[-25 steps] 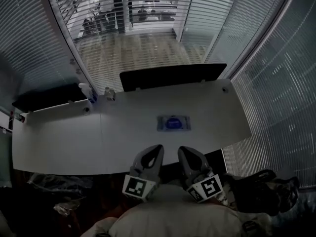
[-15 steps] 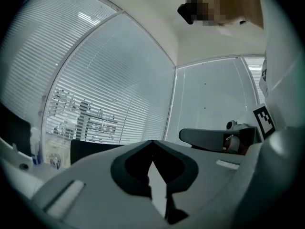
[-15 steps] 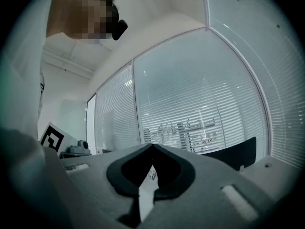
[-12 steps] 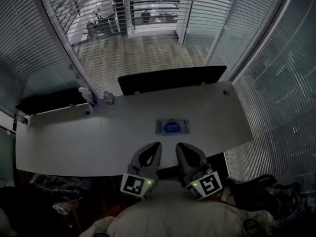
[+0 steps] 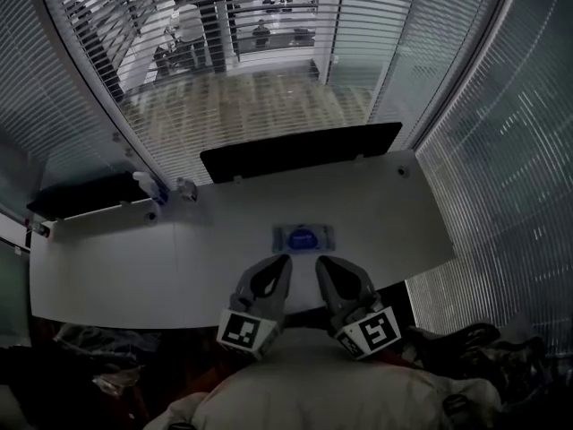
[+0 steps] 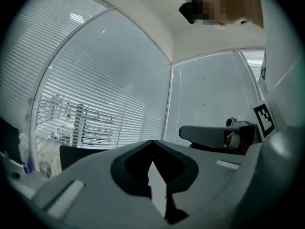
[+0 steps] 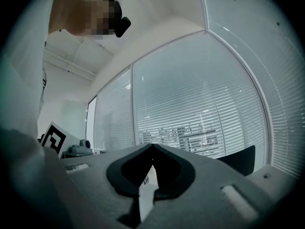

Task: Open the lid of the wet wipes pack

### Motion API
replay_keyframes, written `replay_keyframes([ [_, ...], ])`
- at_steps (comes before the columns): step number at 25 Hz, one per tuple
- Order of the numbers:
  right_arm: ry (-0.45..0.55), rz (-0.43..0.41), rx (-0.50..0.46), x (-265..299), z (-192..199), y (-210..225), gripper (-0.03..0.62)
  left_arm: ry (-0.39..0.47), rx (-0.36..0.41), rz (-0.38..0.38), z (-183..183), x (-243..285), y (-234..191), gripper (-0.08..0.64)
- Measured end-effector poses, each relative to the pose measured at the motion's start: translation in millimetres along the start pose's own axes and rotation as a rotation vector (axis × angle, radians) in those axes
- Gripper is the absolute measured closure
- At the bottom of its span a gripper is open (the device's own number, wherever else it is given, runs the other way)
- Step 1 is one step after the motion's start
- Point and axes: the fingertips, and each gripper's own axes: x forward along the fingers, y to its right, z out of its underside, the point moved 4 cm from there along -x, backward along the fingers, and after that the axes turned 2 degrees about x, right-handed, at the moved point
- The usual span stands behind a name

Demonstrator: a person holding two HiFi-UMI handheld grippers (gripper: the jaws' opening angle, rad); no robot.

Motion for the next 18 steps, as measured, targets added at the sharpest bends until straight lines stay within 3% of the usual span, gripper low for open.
replay_keyframes([
  [9, -0.043, -0.029, -0.046, 14.7, 21.5, 12.0, 0.592, -0.024, 0.033, 0.007, 21.9, 11.8, -13.2, 0.557],
  [18, -0.182, -0.044, -0.078, 29.0, 60.7, 25.5, 0.592, -0.091, -0.045, -0.068, 59.5, 13.0, -40.2, 0.557],
])
